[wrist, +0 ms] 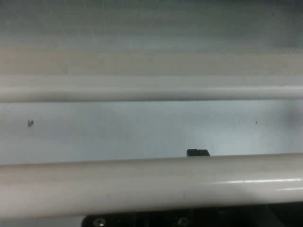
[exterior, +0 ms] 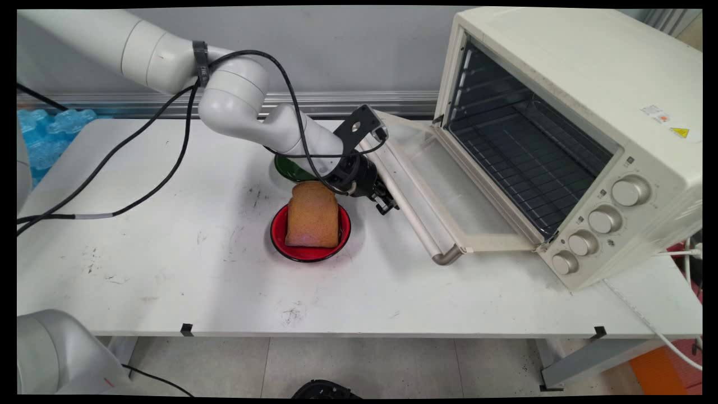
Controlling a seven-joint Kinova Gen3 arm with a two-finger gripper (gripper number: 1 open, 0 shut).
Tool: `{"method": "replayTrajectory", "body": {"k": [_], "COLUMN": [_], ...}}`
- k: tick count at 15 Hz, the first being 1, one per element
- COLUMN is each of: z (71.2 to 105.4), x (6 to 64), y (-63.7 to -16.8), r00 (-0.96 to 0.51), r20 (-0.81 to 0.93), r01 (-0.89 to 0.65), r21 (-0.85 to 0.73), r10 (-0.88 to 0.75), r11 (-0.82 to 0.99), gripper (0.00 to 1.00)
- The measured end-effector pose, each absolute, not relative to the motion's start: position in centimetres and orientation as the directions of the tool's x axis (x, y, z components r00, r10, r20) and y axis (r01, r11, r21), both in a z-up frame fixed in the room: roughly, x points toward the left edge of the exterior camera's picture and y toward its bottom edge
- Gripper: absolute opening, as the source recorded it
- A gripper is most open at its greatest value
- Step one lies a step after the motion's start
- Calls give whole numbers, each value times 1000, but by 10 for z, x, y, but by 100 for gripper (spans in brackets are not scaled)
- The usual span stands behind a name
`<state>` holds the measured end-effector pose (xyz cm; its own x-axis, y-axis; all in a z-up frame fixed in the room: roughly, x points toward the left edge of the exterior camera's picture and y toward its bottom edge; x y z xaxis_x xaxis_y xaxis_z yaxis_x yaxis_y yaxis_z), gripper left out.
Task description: Close the oven
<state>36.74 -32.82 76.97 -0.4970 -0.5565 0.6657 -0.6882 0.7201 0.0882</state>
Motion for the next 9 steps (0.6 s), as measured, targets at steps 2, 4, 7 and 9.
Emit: {"method": "replayTrajectory", "body": {"k": [2, 4, 7, 9], "z": [775, 782, 795, 805], "x": [366, 364, 361, 358], "y": [-330, -332, -335, -338], "r00": [-495, -496, -495, -492], "r20": [678, 693, 714, 729], "r01": [-682, -671, -657, -649], "r21": [85, 78, 66, 57], "r10": [-544, -524, -496, -475], "r11": [727, 738, 751, 759], "gripper": [0, 0, 0, 0]}}
